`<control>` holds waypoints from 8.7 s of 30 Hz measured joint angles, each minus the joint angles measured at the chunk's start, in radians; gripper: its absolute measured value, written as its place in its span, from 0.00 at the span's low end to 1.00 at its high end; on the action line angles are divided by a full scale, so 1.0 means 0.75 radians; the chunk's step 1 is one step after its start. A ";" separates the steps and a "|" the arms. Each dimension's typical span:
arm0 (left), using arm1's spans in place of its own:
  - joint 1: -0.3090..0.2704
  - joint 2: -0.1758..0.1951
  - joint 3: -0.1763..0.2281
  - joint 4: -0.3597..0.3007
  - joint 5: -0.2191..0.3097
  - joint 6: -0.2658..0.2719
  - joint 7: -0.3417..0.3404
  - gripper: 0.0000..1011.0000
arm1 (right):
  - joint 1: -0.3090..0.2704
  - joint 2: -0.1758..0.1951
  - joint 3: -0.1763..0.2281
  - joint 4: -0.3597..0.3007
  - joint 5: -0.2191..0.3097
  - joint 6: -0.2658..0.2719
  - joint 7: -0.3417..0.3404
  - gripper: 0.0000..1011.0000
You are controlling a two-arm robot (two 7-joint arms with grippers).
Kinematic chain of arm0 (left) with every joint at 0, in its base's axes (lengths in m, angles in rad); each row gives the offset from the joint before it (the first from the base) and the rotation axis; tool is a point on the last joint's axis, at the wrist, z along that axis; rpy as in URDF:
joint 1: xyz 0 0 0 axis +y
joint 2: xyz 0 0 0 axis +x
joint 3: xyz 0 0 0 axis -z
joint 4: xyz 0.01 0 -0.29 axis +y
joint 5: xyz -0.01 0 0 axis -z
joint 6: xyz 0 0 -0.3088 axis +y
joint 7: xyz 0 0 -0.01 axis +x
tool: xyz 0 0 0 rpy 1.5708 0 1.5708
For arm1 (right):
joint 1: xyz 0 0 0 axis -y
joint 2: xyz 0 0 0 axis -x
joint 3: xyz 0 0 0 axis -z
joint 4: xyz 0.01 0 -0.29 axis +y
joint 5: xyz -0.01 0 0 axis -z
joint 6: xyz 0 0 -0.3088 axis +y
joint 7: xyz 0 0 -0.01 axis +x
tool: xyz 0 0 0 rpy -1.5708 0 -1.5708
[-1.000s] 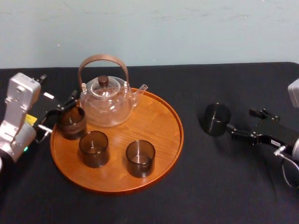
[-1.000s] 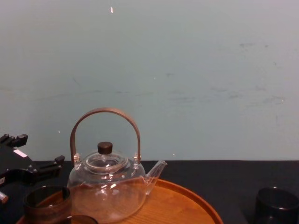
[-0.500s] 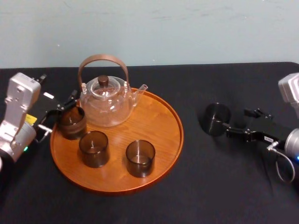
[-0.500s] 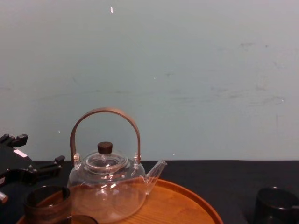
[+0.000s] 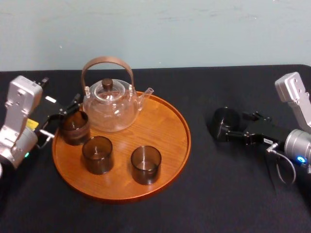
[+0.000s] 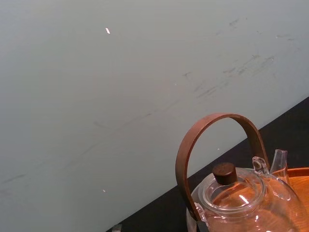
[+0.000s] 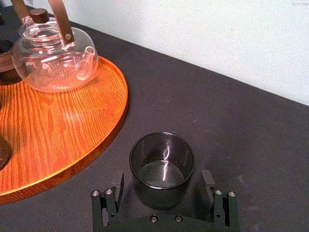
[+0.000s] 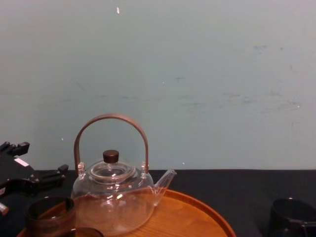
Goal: Pick up the glass from the table and place it on the tray.
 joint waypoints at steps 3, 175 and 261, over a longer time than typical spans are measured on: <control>0.000 0.000 0.000 0.000 0.000 0.000 0.000 0.99 | 0.021 -0.012 -0.012 0.022 -0.010 0.002 0.002 0.99; 0.000 0.000 0.000 0.000 0.000 0.000 0.000 0.99 | 0.435 -0.288 -0.383 0.424 -0.154 -0.235 0.298 0.99; 0.000 0.000 0.000 0.000 0.000 0.000 0.000 0.99 | -0.080 -0.176 0.060 0.082 -0.121 -0.504 -0.229 0.99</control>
